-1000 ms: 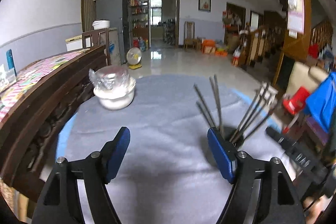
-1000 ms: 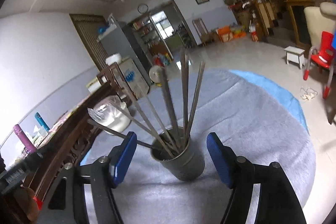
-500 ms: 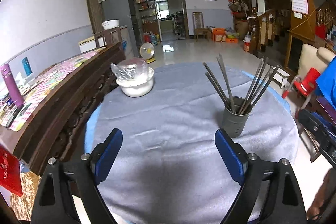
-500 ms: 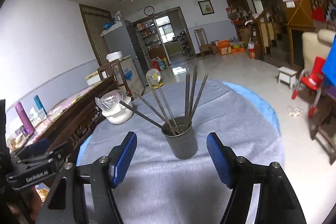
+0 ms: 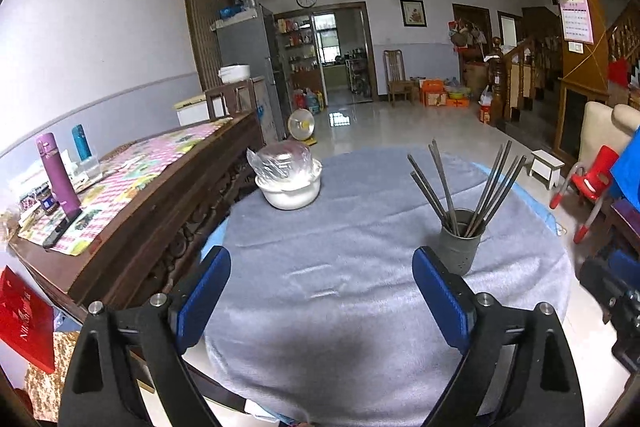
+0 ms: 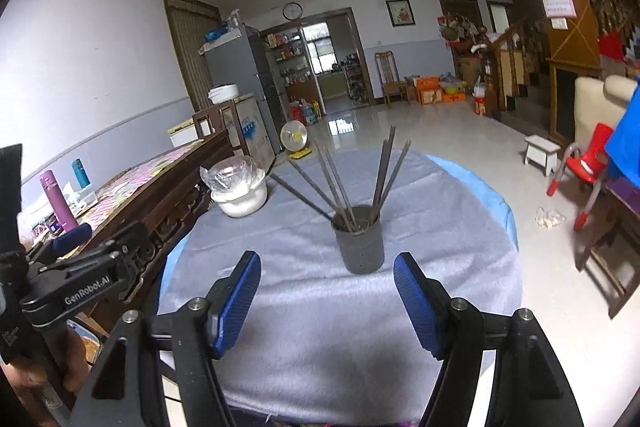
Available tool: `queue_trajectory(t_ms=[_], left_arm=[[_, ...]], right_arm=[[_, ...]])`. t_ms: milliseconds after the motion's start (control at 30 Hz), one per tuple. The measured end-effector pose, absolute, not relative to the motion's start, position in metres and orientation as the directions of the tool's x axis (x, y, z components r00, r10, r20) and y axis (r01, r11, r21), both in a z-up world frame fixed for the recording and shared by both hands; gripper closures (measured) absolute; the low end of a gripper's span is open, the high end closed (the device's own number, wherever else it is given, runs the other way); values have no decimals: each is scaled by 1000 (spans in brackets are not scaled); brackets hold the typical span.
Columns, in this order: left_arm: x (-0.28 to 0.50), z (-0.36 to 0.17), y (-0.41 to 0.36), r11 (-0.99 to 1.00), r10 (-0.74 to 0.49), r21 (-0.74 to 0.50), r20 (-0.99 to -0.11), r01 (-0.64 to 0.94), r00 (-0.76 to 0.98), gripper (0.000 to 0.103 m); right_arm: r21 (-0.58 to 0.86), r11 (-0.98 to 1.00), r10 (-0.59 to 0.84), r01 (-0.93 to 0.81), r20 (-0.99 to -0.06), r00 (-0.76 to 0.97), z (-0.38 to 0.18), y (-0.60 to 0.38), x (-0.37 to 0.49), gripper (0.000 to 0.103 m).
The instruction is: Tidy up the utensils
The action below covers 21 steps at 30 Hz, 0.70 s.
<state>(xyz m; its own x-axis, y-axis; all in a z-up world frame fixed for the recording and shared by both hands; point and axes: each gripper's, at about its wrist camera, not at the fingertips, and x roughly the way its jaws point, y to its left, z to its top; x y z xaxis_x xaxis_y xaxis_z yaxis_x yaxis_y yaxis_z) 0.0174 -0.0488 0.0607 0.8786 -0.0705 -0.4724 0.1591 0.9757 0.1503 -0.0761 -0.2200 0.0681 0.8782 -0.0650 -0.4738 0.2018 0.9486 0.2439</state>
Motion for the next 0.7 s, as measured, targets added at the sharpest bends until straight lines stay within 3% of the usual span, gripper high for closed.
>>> queue_trajectory(t_ms=[700], left_arm=[[2,51,-44,973,-38,183,-482,143,875,9]], right_arm=[[214,948,-96,235,-511,854,48,-205,-77,30]])
